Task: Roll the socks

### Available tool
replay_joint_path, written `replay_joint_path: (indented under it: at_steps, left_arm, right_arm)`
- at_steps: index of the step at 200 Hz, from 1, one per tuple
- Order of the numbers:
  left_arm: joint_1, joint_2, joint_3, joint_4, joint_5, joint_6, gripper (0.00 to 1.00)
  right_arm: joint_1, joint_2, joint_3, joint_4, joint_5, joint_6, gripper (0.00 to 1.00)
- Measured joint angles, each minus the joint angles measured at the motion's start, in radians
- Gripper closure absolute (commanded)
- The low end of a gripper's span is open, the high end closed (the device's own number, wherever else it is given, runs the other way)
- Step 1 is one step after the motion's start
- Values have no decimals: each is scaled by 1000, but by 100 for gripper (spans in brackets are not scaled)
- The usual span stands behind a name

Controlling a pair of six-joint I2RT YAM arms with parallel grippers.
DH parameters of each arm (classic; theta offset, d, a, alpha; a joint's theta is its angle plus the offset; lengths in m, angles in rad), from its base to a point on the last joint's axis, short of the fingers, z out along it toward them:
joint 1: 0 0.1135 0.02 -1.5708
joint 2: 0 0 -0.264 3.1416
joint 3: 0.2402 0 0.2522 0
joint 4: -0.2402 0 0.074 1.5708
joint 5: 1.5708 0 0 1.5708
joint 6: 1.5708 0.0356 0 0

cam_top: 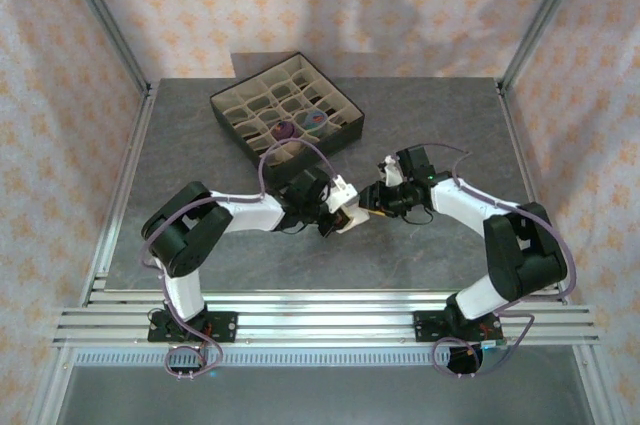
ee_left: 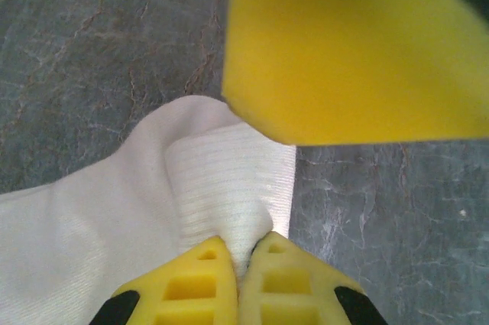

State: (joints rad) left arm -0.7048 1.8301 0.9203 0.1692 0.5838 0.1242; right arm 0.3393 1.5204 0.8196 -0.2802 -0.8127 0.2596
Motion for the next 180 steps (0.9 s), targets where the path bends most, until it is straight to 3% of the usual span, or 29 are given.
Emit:
replay_joint_path:
  at_steps: [52, 95, 122, 140, 166, 180]
  left_arm:
    - [60, 34, 0, 37, 126, -150, 100]
    - [73, 55, 3, 54, 173, -180, 100]
    - [79, 58, 5, 52, 183, -176, 100]
    - [80, 58, 12, 35, 183, -167, 100]
    - [82, 56, 21, 3, 183, -144, 80]
    - [83, 44, 21, -18, 173, -135, 72]
  right_arm:
    - [0, 77, 5, 47, -37, -52, 61]
    - [2, 174, 18, 70, -65, -74, 63]
    - [10, 215, 51, 68, -80, -94, 69]
    - [18, 228, 68, 57, -81, -113, 79]
    - [27, 229, 77, 40, -73, -137, 98]
    - [38, 229, 80, 24, -56, -134, 100]
